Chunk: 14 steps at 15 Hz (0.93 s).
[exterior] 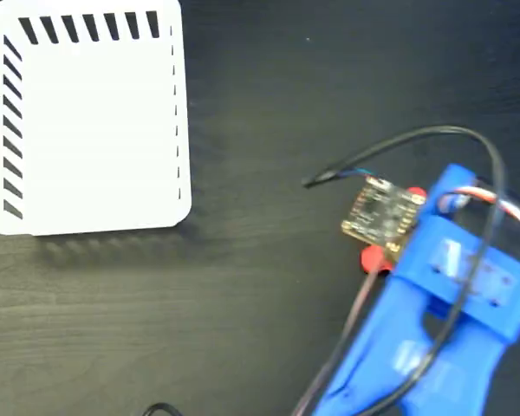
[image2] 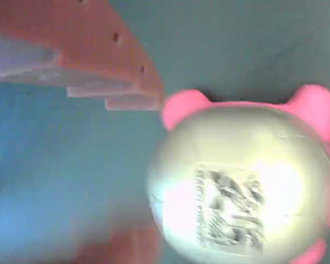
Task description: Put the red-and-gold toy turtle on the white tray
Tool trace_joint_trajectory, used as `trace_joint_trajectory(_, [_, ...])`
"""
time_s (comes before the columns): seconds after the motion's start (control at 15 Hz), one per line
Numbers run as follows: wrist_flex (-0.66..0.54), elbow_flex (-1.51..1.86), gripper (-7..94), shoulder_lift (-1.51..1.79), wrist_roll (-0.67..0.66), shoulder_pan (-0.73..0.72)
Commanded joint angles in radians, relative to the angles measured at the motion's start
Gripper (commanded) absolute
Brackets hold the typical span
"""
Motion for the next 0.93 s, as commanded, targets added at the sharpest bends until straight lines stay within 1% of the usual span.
trace_joint_trajectory(0.0, [0.034,-0.057,39,0.005,-0.012,0.018])
trace_joint_trajectory(0.13, [0.060,-0.061,50,-0.028,-0.005,0.009])
trace_joint_trajectory(0.2, [0.060,-0.064,51,-0.051,0.012,-0.002])
trace_joint_trajectory(0.33, [0.012,-0.057,51,-0.110,0.052,-0.037])
trace_joint_trajectory(0.47, [0.012,-0.061,51,-0.164,0.057,-0.048])
trace_joint_trajectory(0.53, [0.012,-0.061,59,-0.179,0.057,-0.048])
trace_joint_trajectory(0.67, [0.014,-0.061,59,-0.189,0.052,-0.051])
trace_joint_trajectory(0.8, [0.028,-0.067,72,-0.193,0.046,-0.049])
trace_joint_trajectory(0.87, [0.032,-0.075,73,-0.201,0.046,-0.051])
